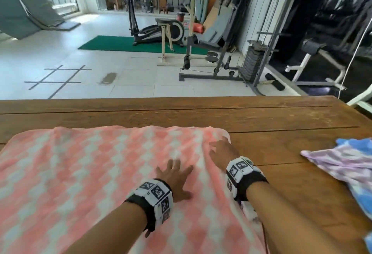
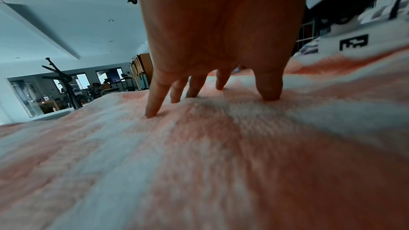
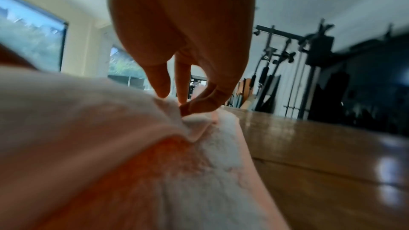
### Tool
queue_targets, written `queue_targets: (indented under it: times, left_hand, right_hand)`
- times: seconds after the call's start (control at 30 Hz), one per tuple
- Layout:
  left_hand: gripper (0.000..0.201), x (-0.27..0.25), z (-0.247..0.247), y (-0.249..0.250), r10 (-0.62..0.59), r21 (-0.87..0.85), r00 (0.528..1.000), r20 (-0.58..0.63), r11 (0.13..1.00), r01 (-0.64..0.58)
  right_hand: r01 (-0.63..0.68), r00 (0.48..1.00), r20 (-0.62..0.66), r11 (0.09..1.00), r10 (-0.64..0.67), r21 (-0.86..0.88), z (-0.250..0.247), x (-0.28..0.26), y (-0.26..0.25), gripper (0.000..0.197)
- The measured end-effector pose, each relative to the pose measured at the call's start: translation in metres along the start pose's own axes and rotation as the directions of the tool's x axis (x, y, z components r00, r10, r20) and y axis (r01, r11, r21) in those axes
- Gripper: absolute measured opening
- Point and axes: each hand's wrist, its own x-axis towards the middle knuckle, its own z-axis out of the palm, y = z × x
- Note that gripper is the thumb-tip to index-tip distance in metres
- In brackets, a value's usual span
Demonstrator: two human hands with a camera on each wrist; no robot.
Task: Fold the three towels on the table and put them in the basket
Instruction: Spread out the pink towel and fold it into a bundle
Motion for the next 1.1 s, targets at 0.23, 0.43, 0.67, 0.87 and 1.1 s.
queue_targets:
  times: [0.23,0.43,0.67,0.87,1.1]
  left_hand:
    - [0.102,0.014,-0.012,0.001,-0.042,-0.017,0.998,0.046,0.999,0.042]
    - [0.104,0.026,-0.010,0.003,-0.048,-0.016,0.998,0.031,0.999,0.048]
    - [0.102,0.026,-0.005,-0.002,-0.057,-0.009,0.997,0.052,0.998,0.057]
    - [0.077,0.002,-0.005,0.036,0.005,0.142,0.993,-0.120,0.990,0.013]
    - [0.068,-0.052,0.022,0.105,0.177,0.141,0.966,-0.187,0.978,-0.152]
  right_hand:
    - [-0.082,0.985,-0.138,0.987,0.101,0.140,-0.029,0.040,0.031,0.038]
    - [-0.111,0.994,0.023,0.994,0.111,-0.011,-0.024,0.059,0.047,0.037]
    - [0.015,0.999,0.048,1.000,-0.015,-0.015,-0.028,0.036,0.053,0.044]
    - [0.090,0.996,0.023,0.995,-0.091,0.044,-0.014,-0.059,0.054,0.039]
    - [-0.086,0.994,0.071,0.992,0.079,0.091,-0.001,-0.185,0.077,0.017]
